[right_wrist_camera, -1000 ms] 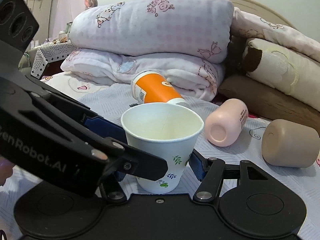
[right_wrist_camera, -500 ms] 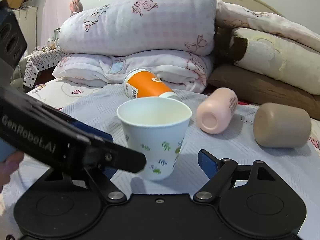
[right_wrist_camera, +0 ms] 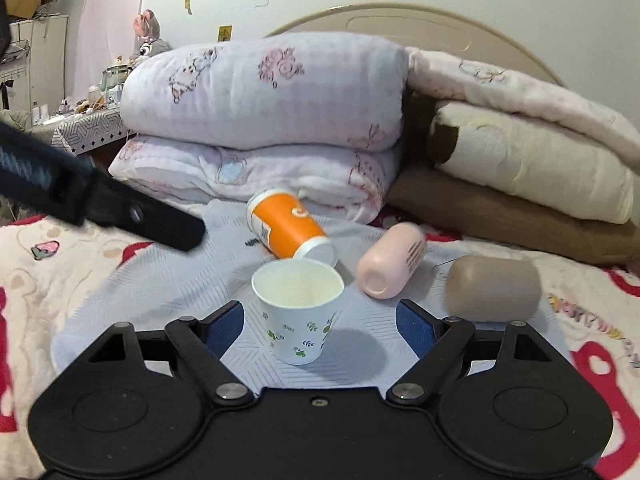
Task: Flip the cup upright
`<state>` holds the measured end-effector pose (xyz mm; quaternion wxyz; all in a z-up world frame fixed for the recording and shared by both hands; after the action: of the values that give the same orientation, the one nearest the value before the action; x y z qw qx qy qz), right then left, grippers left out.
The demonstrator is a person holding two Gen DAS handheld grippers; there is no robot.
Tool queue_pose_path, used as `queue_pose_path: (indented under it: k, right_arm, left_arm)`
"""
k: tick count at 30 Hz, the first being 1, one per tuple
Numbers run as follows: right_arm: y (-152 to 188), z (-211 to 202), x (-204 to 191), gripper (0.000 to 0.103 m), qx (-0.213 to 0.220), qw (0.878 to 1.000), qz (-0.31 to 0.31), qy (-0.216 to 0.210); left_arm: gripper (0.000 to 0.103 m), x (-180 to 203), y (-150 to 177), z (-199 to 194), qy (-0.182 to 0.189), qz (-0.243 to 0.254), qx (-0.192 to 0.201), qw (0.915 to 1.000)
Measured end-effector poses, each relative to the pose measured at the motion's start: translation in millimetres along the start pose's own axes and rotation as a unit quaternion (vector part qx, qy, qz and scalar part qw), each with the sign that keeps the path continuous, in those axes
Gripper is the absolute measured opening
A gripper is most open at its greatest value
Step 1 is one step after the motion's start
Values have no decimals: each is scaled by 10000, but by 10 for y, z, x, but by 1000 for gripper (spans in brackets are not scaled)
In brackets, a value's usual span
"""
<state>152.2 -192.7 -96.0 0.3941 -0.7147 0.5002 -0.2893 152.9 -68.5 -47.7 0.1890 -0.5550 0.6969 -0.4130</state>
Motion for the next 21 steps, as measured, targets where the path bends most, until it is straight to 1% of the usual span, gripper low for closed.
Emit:
queue_pose_path:
  k: [2,4,6,8,10,11,15,17,19,21]
  right_arm:
    - [-62,-151,-5,87,-19,9999,22,100]
    - [-99,-279,-7,87,-103,9996,54,249]
    - [-121,-405,1,87,-191,9990,238,328]
    - [-150,-566,-16,87,-225,9981,537,222]
    - [-179,-716,-63,87,-235,9975,657,127]
    - [-190,-775,-80,87,-233,9974,671,143]
    - [-241,-1003,-120,87,-168,9967,738,283]
    - [-264,-1089,-134,91,-138,9964,743,392]
    - [-267,-1143,-147,94,-133,9957,746,532]
    - [-250,-1158,-142,96,-202,9943,826,636]
  left_arm:
    - [75,7,-71,-189,-68,-18,94,9999]
    - [75,27,-103,-364,-227,95,146,9996]
    - [76,40,-93,-484,-385,129,135,9991]
    - [77,28,-37,-580,-468,31,122,9988]
    - [77,-20,10,-664,-623,-132,207,9978]
    - [77,-42,34,-701,-713,-179,210,9971]
    - [77,-52,91,-842,-977,-41,312,9947]
    - [81,-48,121,-892,-1027,25,328,9942]
    - [83,-40,159,-922,-1009,7,270,9945]
    - [88,-13,206,-936,-962,52,211,9951]
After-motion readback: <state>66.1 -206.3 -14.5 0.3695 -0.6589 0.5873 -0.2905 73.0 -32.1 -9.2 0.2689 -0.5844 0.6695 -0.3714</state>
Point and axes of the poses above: each gripper's, at about its wrist camera, not at the fingertips, and z roughly the way its jaws point, x to its right, y to its underside, the point moved 9 cm from there along z, roughly the way its jaws point, and after that the axes turned 2 degrees about z, right-handed, at the moved point
